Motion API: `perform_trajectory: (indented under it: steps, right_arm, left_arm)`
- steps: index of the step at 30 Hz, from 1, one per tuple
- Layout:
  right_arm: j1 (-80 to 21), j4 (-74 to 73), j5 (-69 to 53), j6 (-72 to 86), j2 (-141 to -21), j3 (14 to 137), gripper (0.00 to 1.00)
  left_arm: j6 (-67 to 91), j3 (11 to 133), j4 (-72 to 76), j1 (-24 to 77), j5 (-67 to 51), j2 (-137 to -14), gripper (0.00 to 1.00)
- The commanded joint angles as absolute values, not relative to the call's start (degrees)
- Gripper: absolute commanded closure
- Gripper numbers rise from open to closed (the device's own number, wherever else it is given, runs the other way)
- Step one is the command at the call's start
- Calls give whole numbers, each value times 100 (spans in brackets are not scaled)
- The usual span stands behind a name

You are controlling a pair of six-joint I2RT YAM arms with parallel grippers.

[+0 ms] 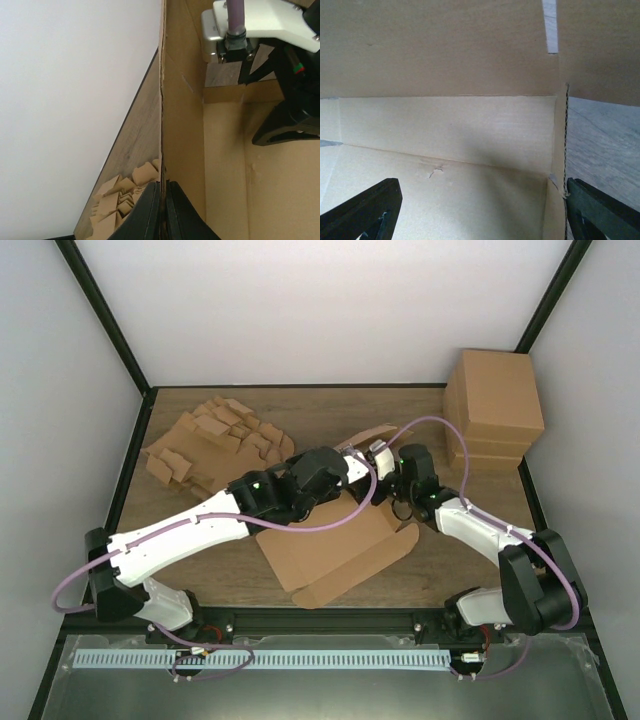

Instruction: Fold the paper box

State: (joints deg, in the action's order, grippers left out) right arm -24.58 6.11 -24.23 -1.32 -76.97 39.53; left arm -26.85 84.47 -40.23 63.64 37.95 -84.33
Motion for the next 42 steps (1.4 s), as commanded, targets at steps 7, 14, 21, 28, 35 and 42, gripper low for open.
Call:
perform_trajectory:
  steps: [7, 14, 21, 28, 35, 42]
  right_arm:
    - [-2661, 1145, -2239, -547, -7550, 4097, 9]
    - [-2669, 1313, -2382, -543, -7431, 4001, 14]
    - [-2664, 1186, -1933, -96, -7583, 4006, 18]
    - [-2405, 2266, -2363, 788, -6786, 2892, 0]
    - [-1501, 2843, -3643, 1334, -6752, 2590, 0]
    - [-996, 3102, -4444, 1649, -7379, 2969, 0]
  left_arm:
    - [-2544, 8691, -3894, 6392, 3530, -8141, 95]
    - [-2494, 8753, -3886, 6392, 3489, -8071, 95]
    - [-2475, 8681, -3907, 6390, 3583, -8064, 95]
    - [-2332, 8641, -3999, 6381, 3876, -8084, 95]
    - [-2126, 8873, -4164, 6382, 3488, -7862, 92]
    - [-2061, 8921, -4216, 6386, 3354, -7740, 92]
